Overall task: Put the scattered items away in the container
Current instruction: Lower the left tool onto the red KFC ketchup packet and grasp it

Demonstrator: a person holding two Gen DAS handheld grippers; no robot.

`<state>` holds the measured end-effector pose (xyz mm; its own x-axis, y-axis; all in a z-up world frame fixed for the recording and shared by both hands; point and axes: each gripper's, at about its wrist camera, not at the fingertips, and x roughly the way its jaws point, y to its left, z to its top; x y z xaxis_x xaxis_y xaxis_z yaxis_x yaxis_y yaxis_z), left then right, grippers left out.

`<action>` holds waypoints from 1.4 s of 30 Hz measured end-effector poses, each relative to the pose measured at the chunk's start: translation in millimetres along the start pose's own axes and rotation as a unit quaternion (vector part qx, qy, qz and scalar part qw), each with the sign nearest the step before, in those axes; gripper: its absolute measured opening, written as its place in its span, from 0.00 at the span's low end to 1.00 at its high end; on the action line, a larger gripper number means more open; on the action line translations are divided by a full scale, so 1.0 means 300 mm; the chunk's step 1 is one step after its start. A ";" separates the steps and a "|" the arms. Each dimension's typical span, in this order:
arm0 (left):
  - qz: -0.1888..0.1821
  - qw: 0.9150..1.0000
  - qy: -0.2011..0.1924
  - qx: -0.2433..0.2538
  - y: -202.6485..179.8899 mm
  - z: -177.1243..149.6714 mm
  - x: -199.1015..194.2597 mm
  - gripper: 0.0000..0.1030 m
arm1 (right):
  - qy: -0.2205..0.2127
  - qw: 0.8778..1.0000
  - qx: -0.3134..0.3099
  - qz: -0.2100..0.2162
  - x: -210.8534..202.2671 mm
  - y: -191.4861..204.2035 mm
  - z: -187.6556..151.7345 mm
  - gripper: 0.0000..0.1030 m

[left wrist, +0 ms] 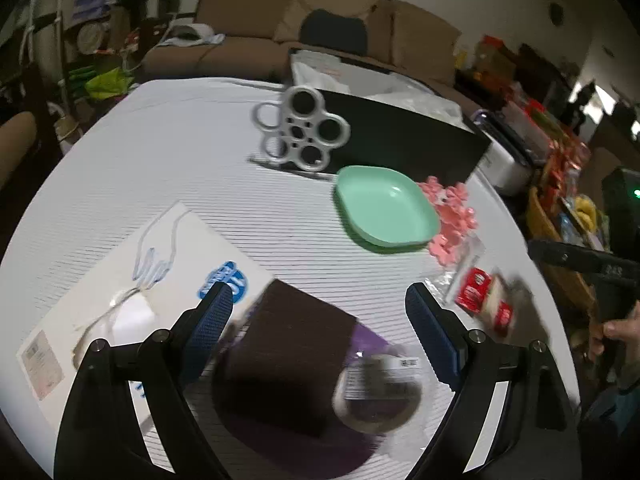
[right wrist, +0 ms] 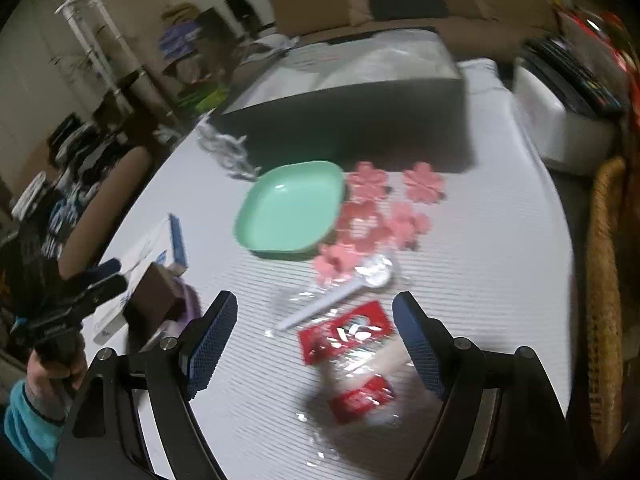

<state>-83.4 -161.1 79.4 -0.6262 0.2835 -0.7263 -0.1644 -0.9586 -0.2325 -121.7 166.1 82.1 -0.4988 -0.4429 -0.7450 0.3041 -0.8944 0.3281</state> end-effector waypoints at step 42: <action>-0.097 0.972 0.116 0.182 -0.574 -0.074 0.406 0.60 | 0.052 0.988 -0.142 0.025 0.001 -0.094 -0.128 0.43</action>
<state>-114.3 39.2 16.6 -0.3748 0.4171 -0.8280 -0.5475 -0.8203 -0.1654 -99.3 193.7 50.1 -0.3958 -0.4646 -0.7922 0.5497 -0.8109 0.2009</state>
